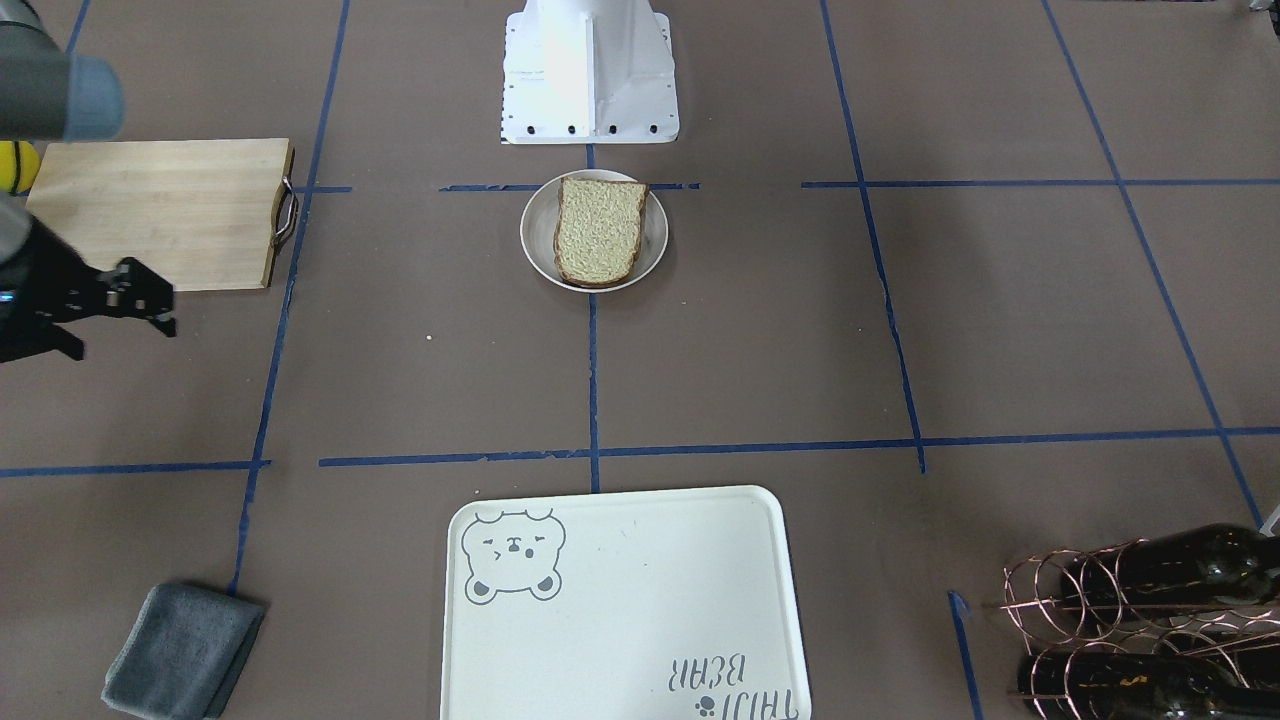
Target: Make sandwich and place on tray
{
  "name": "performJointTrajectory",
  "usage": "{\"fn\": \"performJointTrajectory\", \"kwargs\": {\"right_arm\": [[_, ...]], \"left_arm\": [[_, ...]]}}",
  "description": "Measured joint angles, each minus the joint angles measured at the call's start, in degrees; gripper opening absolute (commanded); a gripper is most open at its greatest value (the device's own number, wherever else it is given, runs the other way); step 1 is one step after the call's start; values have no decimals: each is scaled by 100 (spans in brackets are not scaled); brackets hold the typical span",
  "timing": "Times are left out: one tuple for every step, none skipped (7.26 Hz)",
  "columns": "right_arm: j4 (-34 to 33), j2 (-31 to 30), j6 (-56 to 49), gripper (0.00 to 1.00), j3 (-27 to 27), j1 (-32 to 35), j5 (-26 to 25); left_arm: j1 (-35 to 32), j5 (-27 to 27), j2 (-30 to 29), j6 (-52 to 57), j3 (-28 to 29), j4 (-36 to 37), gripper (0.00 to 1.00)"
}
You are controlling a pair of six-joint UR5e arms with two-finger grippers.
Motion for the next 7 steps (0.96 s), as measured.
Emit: {"fn": "performJointTrajectory", "kwargs": {"right_arm": [[-198, -316, -855, 100, -9, 556, 214], [-388, -595, -1440, 100, -22, 1015, 303], [-524, -854, -1755, 100, -34, 1376, 333], [-587, -1096, -1934, 100, -30, 1628, 337], [-613, -1313, -2201, 100, -21, 1801, 332], [-626, -1506, -2545, 100, -11, 1927, 328], [-630, -1653, -2788, 100, 1, 2037, 322]], "left_arm": [[300, -163, -84, -518, 45, -388, 100], [773, -241, -163, -1182, -61, -729, 100], [1379, -236, -268, -1934, -268, -1058, 100], [2027, -129, -491, -2790, -461, -1309, 100], [2739, 214, -813, -3783, -630, -1438, 100], [3462, 699, -1025, -4677, -804, -1486, 100], [4169, 1233, -1178, -5508, -948, -1501, 89]]}}
